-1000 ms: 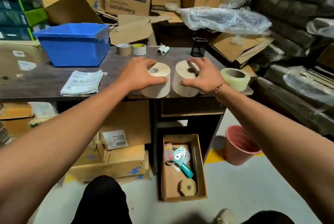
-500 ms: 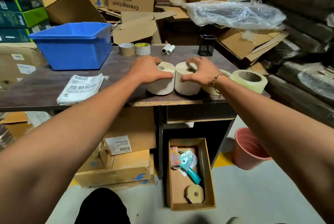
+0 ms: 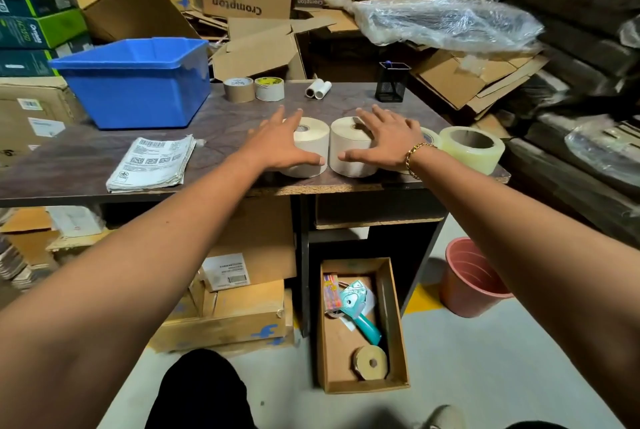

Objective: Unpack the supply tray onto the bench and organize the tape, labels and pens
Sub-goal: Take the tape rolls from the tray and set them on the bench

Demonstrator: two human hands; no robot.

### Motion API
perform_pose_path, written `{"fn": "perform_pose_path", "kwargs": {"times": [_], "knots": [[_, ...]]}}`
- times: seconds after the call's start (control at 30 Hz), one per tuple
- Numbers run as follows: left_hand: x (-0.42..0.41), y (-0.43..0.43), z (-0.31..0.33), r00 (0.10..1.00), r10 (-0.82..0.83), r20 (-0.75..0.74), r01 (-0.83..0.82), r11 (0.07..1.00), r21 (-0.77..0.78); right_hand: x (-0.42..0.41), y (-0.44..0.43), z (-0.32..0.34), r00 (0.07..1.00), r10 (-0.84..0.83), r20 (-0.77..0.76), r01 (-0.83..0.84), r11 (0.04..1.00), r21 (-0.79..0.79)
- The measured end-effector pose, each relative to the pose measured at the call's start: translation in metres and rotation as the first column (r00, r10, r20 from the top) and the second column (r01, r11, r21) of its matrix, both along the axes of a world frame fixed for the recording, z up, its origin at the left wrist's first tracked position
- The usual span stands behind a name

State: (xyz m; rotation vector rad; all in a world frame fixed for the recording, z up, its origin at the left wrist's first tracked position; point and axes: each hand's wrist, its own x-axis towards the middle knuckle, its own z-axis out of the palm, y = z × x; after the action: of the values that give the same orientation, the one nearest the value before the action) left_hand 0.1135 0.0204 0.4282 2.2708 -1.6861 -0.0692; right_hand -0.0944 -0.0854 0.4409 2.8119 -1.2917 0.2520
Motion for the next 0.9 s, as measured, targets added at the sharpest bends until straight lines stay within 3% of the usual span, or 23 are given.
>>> {"fn": "perform_pose_path", "kwargs": {"times": [0.1, 0.2, 0.3, 0.43, 0.53, 0.67, 0.8, 0.9], "knots": [[-0.009, 0.017, -0.014, 0.992, 0.017, 0.125, 0.01, 0.976, -0.217, -0.015, 0.013, -0.001, 0.968, 0.084, 0.235, -0.066, 0.994, -0.083], [-0.026, 0.037, -0.035, 0.947, 0.009, 0.321, 0.151, 0.87, -0.47, -0.033, 0.03, -0.016, 0.868, 0.229, 0.441, -0.114, 0.955, -0.272], [-0.047, 0.052, -0.066, 0.874, -0.048, 0.483, 0.32, 0.805, -0.5, -0.05, 0.043, -0.043, 0.772, 0.31, 0.556, -0.085, 0.916, -0.393], [-0.081, 0.066, -0.12, 0.839, -0.191, 0.509, 0.458, 0.754, -0.472, -0.066, 0.058, -0.097, 0.741, 0.27, 0.616, -0.076, 0.944, -0.322], [-0.094, 0.065, -0.168, 0.83, -0.295, 0.474, 0.501, 0.769, -0.397, -0.074, 0.061, -0.148, 0.784, 0.189, 0.592, -0.102, 0.979, -0.177], [-0.09, 0.051, -0.242, 0.856, -0.358, 0.372, 0.454, 0.865, -0.212, -0.077, 0.047, -0.234, 0.828, -0.053, 0.558, -0.068, 0.979, 0.193], [-0.079, 0.026, -0.331, 0.895, -0.35, 0.275, 0.376, 0.925, -0.046, -0.073, 0.023, -0.343, 0.842, -0.283, 0.458, 0.01, 0.859, 0.512], [-0.073, 0.01, -0.397, 0.918, -0.322, 0.233, 0.3, 0.946, 0.124, -0.061, 0.009, -0.417, 0.793, -0.487, 0.366, 0.05, 0.651, 0.757]]}}
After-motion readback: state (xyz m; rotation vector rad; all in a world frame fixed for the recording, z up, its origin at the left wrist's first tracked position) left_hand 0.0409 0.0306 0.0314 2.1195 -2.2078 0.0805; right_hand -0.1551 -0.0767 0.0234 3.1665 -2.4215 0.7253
